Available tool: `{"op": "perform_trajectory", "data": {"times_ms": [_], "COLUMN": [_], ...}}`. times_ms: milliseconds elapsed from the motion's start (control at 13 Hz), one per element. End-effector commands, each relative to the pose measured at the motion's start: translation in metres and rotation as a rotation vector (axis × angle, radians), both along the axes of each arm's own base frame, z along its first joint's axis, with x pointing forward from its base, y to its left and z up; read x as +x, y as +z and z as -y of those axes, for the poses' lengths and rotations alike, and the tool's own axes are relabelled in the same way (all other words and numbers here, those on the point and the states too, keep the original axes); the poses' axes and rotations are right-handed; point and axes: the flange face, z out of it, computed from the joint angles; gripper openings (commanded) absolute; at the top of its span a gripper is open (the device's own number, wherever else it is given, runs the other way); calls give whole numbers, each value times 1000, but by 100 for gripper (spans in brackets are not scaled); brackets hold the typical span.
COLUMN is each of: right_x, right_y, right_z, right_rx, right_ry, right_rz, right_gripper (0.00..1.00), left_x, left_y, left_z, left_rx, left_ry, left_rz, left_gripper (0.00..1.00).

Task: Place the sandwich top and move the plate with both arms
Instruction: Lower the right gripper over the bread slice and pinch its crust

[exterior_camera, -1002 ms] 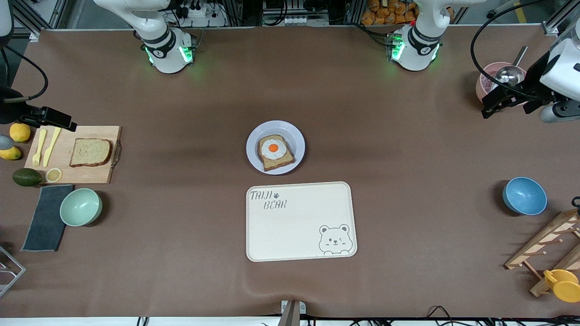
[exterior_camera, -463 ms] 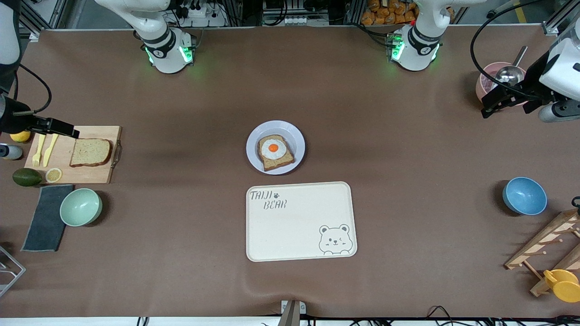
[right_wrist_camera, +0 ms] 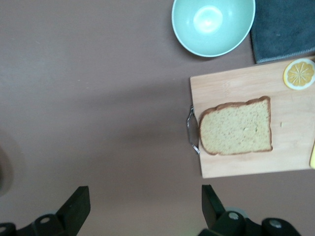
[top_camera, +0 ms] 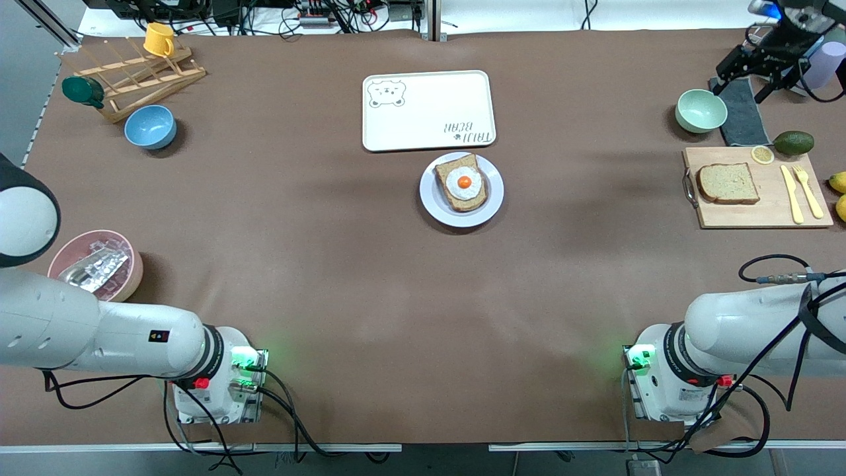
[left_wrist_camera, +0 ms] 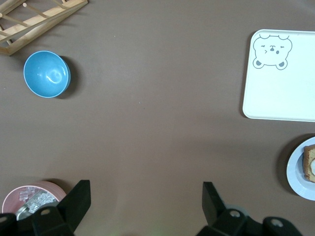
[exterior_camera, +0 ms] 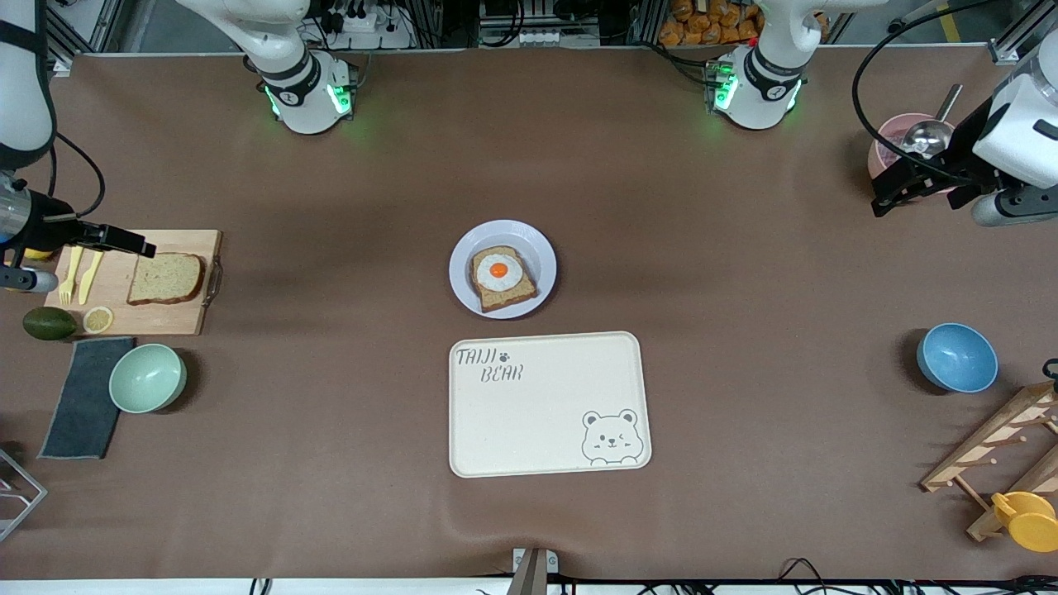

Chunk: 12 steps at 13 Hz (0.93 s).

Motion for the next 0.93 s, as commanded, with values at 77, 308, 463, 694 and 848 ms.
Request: {"op": "perform_trajectory", "data": {"times_ms": [77,308,463,694,848], "right_x": [-23,-24,-22,-28,-31], "right_y": [-32,-62,-77,-106,-130], "right_z": [28,63,78,103,121], "right_rx": [30,42,38,69,67], "right_ry": [5,49,76,100,102], "right_rz": [41,51,67,63,67], "right_gripper": [100,100,100,98,91], "left_x": [-3,-2,1,2,3], "left_y": [0,4,-1,0,-3], "left_z": [2,0,3,1,1], "left_rx": [-18,-21,-21,-20,-20], "left_ry": [-13,-9,-13,-10,-10], "left_rz": [-27,-15,-16,-15,-19], "left_gripper": [100,100,100,100,100]}}
